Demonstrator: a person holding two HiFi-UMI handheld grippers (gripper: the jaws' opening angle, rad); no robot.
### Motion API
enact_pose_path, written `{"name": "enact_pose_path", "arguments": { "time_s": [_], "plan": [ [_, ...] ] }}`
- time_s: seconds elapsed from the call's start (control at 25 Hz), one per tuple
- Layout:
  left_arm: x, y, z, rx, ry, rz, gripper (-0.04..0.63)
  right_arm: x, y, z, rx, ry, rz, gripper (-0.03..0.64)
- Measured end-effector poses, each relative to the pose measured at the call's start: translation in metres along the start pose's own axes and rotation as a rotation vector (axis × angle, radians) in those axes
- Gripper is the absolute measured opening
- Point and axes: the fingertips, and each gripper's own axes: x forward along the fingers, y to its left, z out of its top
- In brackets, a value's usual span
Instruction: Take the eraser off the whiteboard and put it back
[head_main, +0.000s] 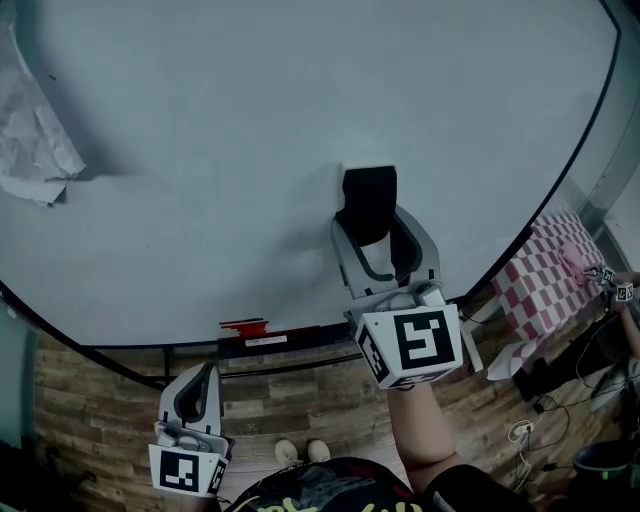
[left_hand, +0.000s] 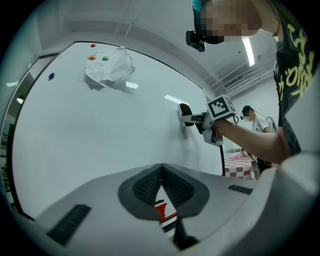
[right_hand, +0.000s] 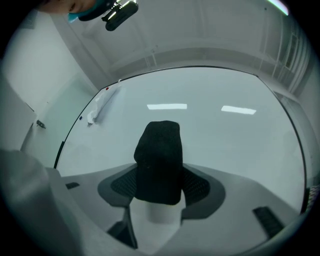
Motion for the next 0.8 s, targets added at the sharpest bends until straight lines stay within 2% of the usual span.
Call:
{"name": "enact_pose_path", "arguments": {
  "time_s": [0.28, 0.44, 0.56, 0.8],
  "plan": [
    [0.005, -0.007, 0.002, 0.055, -0.011, -0.037, 0.006, -0.026, 0.008, 0.013, 0.024, -0.014, 0.085, 0.249],
    [0.009, -0.013, 0.003, 0.028, -0.010, -0.044, 0.006, -0.047, 0.015, 0.011, 0.063, -0.002, 0.140, 0.249],
    [0.011, -0.014, 0.005, 0.066, -0.027, -0.055, 0.006, -0.060, 0.024, 0.004, 0.108, 0.015, 0.187, 0.249],
    [0.015, -0.022, 0.004, 0.008, -0.009, -0.054, 0.006, -0.082, 0.041, -0.013, 0.185, 0.047, 0.270, 0.249]
  ]
}}
